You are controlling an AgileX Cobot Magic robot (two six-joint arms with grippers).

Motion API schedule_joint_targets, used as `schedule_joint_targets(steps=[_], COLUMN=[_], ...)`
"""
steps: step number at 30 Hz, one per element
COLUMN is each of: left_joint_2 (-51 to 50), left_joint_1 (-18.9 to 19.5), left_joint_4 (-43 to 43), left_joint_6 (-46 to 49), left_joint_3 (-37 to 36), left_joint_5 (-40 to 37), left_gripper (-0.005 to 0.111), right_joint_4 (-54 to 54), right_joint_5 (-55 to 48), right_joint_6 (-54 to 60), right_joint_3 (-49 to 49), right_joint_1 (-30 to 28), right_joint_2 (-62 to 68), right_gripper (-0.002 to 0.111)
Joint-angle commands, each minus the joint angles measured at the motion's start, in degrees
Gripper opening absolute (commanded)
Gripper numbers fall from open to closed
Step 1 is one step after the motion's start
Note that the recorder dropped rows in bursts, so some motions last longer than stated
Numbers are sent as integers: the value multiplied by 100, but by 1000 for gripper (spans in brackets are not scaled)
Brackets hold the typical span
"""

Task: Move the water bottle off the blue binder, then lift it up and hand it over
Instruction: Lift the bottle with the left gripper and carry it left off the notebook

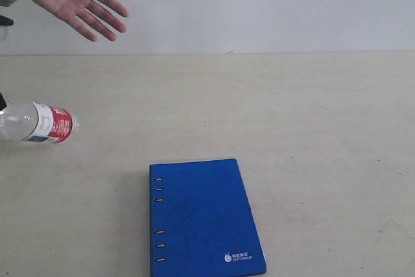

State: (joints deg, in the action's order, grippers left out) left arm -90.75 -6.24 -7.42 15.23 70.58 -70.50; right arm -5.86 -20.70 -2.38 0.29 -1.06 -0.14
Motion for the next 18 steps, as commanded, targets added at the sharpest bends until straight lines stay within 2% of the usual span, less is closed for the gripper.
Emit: schedule_joint_targets(steps=[1,3,6,8,12,13,15,18], left_joint_2=[-258,-268,-184,-183,-183,-183,-230,-706], left_joint_1=[-12,-12,-12,-12,-12,-12,-2,-2], left_joint_4=[4,-291,-576,-485,-354,-330,64,-474], left_joint_6=[-498,-425,-554,-468,-526,-666,-607,-771], left_joint_3=[-221,-190,79,199,250,206,-118,-731], left_joint_5=[54,54,54,54,54,54,54,54], left_gripper=[4,14,52,55,38,37,42,57], right_joint_4=[-31,-31,-31,-31,-31,-31,-31,-31], right_joint_5=[28,28,28,28,28,28,28,28], right_joint_6=[-14,-14,-14,-14,-14,-14,-14,-14], right_joint_3=[-29,-29,-29,-29,-29,-29,-29,-29], right_joint_1=[14,14,14,14,14,14,14,14], right_joint_2=[14,14,14,14,14,14,14,14], right_gripper=[0,0,0,0,0,0,0,0])
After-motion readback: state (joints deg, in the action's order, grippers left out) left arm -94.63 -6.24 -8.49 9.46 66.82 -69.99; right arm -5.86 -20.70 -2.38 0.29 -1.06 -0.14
